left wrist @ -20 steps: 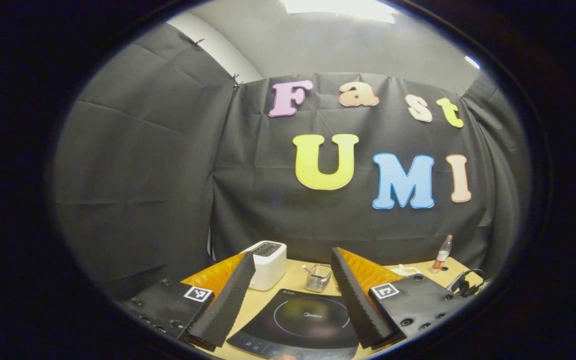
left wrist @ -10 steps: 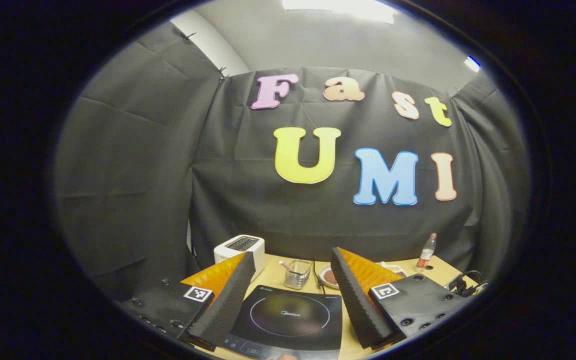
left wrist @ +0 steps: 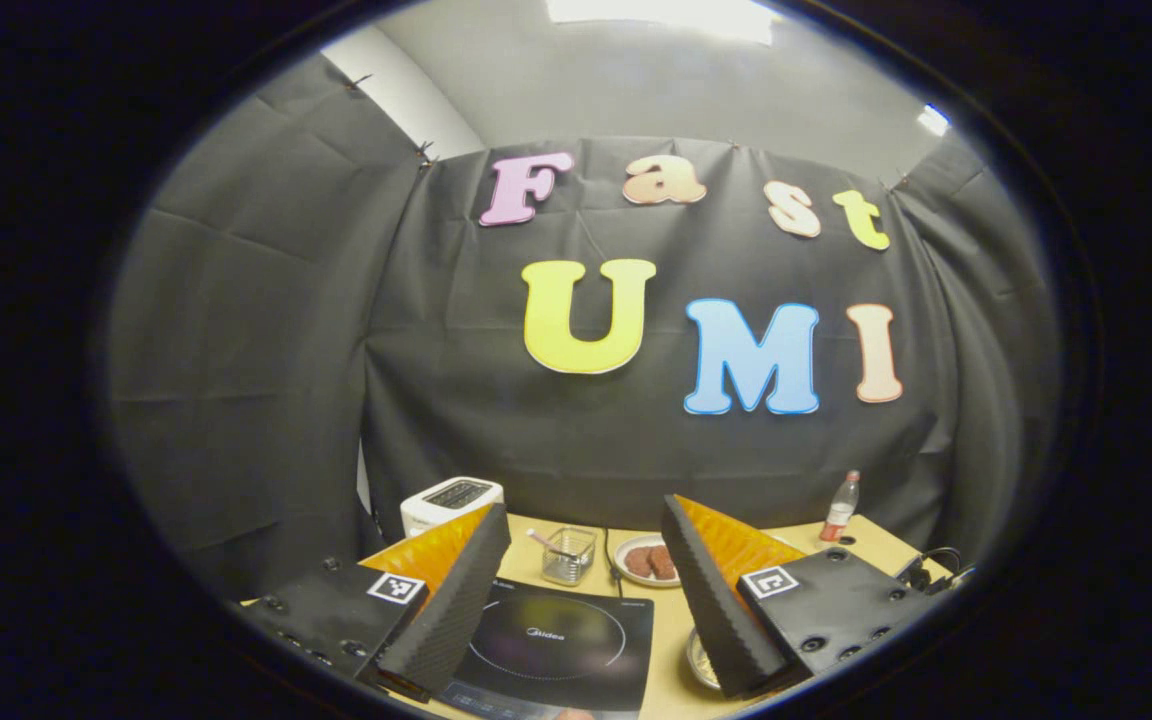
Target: First push the handle of the pot to place it horizontally, then grasp the pot with both hands and set it on the induction cooktop.
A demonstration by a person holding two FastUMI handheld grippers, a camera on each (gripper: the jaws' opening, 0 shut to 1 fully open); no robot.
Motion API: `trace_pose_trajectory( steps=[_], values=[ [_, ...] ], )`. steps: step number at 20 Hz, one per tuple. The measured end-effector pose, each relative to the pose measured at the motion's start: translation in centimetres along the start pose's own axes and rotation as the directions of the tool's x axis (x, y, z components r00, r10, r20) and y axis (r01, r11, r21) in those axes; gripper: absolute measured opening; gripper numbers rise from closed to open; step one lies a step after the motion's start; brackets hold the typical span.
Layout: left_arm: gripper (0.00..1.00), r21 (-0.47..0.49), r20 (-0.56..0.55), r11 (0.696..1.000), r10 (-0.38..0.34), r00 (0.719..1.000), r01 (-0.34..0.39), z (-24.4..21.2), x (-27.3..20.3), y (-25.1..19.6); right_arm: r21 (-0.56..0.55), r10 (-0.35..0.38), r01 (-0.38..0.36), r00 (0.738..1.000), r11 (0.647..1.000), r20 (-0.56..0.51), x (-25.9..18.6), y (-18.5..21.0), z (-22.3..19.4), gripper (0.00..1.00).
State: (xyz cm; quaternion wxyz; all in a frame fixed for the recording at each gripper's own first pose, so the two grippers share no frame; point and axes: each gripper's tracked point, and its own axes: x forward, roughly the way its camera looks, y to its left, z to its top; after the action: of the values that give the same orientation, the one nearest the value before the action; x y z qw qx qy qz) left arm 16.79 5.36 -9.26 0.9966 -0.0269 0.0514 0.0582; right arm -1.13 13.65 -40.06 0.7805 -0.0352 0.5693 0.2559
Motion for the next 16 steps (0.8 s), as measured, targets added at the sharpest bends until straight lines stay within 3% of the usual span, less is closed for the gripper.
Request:
trace_pose_trajectory(
  steps=[16],
  values=[
    [1.0,0.004,-0.004,1.0,-0.019,1.0,0.019,-0.2,1.2,-6.4,0.0,-0.133,0.133,0.99,0.991,-0.036,-1.1,-9.6,-0.7,0.01]
  ],
)
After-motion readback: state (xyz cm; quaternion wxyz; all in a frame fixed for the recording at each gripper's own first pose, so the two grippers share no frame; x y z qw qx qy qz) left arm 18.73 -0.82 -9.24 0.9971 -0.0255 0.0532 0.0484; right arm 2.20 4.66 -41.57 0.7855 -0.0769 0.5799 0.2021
